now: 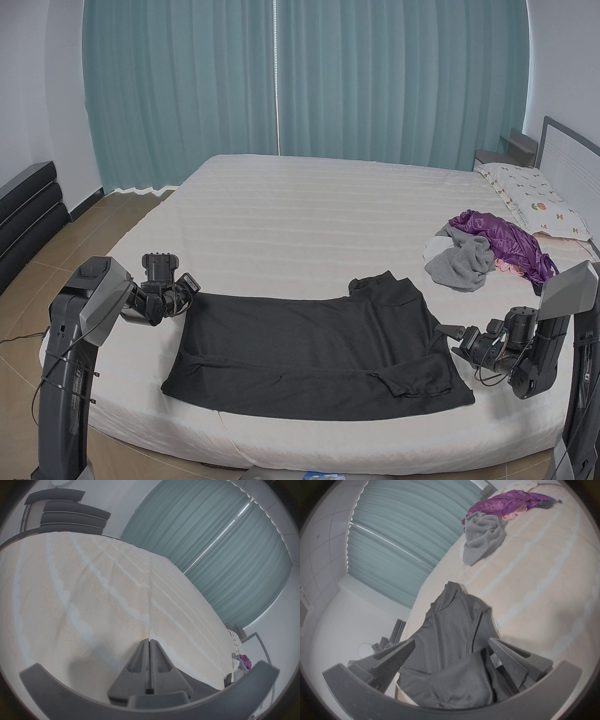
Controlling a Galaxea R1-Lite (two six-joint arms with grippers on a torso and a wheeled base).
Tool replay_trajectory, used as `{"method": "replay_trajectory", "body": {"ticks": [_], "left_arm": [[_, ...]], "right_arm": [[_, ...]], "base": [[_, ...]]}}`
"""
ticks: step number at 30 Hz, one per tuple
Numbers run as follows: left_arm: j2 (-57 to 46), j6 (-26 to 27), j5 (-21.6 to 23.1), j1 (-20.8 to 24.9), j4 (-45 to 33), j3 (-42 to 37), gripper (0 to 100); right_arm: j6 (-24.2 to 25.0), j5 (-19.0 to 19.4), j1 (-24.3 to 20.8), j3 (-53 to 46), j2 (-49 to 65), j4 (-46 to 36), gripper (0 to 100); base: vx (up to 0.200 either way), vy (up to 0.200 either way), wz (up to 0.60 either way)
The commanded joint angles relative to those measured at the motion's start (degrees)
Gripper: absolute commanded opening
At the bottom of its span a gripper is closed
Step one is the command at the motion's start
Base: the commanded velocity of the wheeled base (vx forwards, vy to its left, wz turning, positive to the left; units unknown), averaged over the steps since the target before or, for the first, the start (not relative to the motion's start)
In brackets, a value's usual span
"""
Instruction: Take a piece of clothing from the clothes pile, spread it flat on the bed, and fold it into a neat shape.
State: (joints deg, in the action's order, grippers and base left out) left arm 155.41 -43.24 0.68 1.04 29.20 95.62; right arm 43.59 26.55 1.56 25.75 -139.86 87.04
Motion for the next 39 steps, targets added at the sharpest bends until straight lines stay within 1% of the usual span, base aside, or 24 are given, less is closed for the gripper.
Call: {"method": "replay_trajectory", "body": {"ticks": [1, 3, 4, 5, 7, 8, 9, 10, 12, 13, 16, 18, 20, 22, 24, 30, 39], "left_arm": [[-0.3, -0.1, 0.0, 0.0, 0.0, -0.3, 0], [-0.3, -0.1, 0.0, 0.0, 0.0, -0.5, 0], [-0.3, -0.1, 0.0, 0.0, 0.0, -0.5, 0], [-0.3, -0.1, 0.0, 0.0, 0.0, -0.6, 0], [-0.3, -0.1, 0.0, 0.0, 0.0, -0.7, 0], [-0.3, -0.1, 0.0, 0.0, 0.0, -0.7, 0], [-0.3, -0.1, 0.0, 0.0, 0.0, -0.8, 0], [-0.3, -0.1, 0.0, 0.0, 0.0, -0.8, 0], [-0.3, -0.1, 0.0, 0.0, 0.0, -0.8, 0], [-0.3, -0.1, 0.0, 0.0, -0.1, -0.9, 0], [-0.3, -0.1, -0.1, 0.0, -0.1, -0.9, 0], [-0.3, -0.1, -0.1, 0.0, -0.1, -0.9, 0], [-0.3, -0.1, 0.0, 0.0, -0.1, -0.9, 0], [-0.3, -0.1, -0.1, 0.0, -0.1, -0.9, 0], [-0.3, -0.1, -0.1, 0.0, -0.1, -1.0, 0], [-0.4, -0.1, -0.1, 0.0, -0.1, -1.2, 0], [-0.3, -0.1, 0.0, 0.1, -0.1, -1.2, 0]], "right_arm": [[-0.4, -7.7, -4.5, 8.8, 0.6, -6.3, 100], [-0.7, -10.2, -5.9, 14.2, 0.8, -11.6, 100], [-1.0, -10.7, -6.2, 15.8, 0.7, -13.2, 100], [-1.8, -11.5, -6.6, 20.0, 0.4, -16.6, 100], [-3.3, -12.4, -6.7, 26.3, -0.1, -21.6, 100], [-3.3, -12.4, -6.8, 26.6, -0.2, -22.0, 100], [-3.9, -12.6, -7.4, 31.5, -1.2, -27.0, 100], [-4.2, -12.7, -7.7, 34.1, -1.9, -29.6, 100], [-5.3, -12.8, -8.1, 37.6, -3.3, -32.5, 100], [-6.4, -13.5, -8.2, 40.9, -4.7, -34.9, 100], [-8.9, -15.0, -8.2, 45.6, -6.7, -38.7, 100], [-11.4, -15.5, -7.6, 50.5, -9.3, -42.3, 100], [-12.7, -15.9, -7.0, 54.2, -11.1, -44.8, 100], [-13.0, -16.5, -7.0, 55.6, -11.8, -45.6, 100], [-13.3, -17.7, -7.0, 60.3, -14.4, -47.2, 100], [-12.8, -17.9, -6.9, 67.6, -18.8, -47.8, 100], [-11.2, -17.8, -6.8, 70.6, -19.9, -48.2, 100]], "base": [[0.000, 0.000, 0.00], [0.000, 0.000, 0.00], [0.000, 0.000, 0.00], [0.000, 0.000, 0.00], [0.000, 0.000, 0.00], [0.000, 0.000, 0.00], [0.000, 0.000, 0.00], [0.000, 0.000, 0.00], [0.000, 0.000, 0.00], [0.000, 0.000, 0.00], [0.000, 0.000, 0.00], [0.000, 0.000, 0.00], [0.000, 0.000, 0.00], [0.000, 0.000, 0.00], [0.000, 0.000, 0.00], [0.000, 0.000, 0.00], [0.000, 0.000, 0.00]]}}
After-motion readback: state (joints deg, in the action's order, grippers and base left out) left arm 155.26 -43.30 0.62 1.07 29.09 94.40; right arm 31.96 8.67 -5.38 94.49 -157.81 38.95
